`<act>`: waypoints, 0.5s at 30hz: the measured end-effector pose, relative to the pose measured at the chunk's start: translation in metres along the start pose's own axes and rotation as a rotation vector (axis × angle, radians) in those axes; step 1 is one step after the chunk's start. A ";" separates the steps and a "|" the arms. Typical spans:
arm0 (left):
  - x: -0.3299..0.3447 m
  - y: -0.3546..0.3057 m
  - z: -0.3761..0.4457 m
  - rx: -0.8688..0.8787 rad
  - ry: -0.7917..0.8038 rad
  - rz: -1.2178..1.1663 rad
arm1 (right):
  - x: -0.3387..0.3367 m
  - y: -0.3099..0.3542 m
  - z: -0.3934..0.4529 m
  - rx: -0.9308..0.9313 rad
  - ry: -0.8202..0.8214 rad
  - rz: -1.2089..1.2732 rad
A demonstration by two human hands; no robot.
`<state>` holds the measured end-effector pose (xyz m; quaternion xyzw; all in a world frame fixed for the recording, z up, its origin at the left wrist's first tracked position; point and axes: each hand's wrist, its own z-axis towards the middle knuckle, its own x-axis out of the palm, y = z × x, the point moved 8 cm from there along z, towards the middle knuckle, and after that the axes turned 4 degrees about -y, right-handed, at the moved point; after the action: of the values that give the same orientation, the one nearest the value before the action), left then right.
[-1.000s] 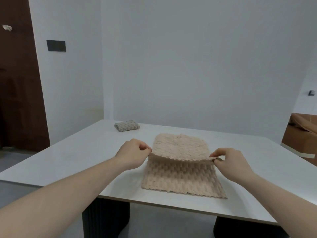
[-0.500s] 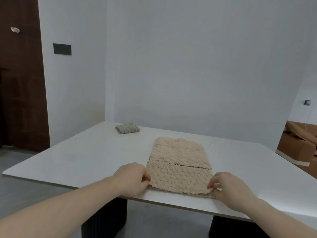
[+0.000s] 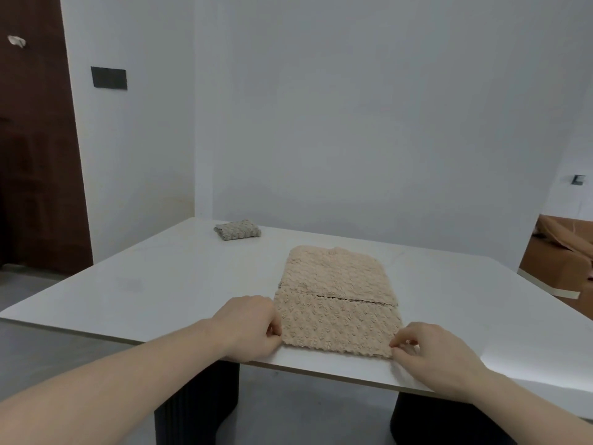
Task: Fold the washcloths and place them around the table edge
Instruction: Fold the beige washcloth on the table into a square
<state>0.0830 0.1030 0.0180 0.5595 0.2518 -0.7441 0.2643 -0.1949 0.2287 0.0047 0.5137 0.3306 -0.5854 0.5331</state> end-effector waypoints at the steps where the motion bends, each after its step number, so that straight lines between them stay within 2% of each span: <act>1: -0.006 -0.002 0.001 0.009 -0.036 -0.026 | -0.004 0.002 0.000 -0.009 -0.018 0.012; 6: -0.027 -0.017 0.013 0.009 -0.277 -0.217 | -0.013 0.016 0.015 -0.026 -0.170 0.090; 15: 0.034 -0.053 0.065 0.027 -0.054 -0.124 | 0.024 0.028 0.050 0.018 -0.081 0.050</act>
<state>-0.0062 0.0947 0.0057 0.5259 0.2685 -0.7774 0.2168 -0.1783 0.1688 -0.0007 0.5025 0.2904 -0.5951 0.5559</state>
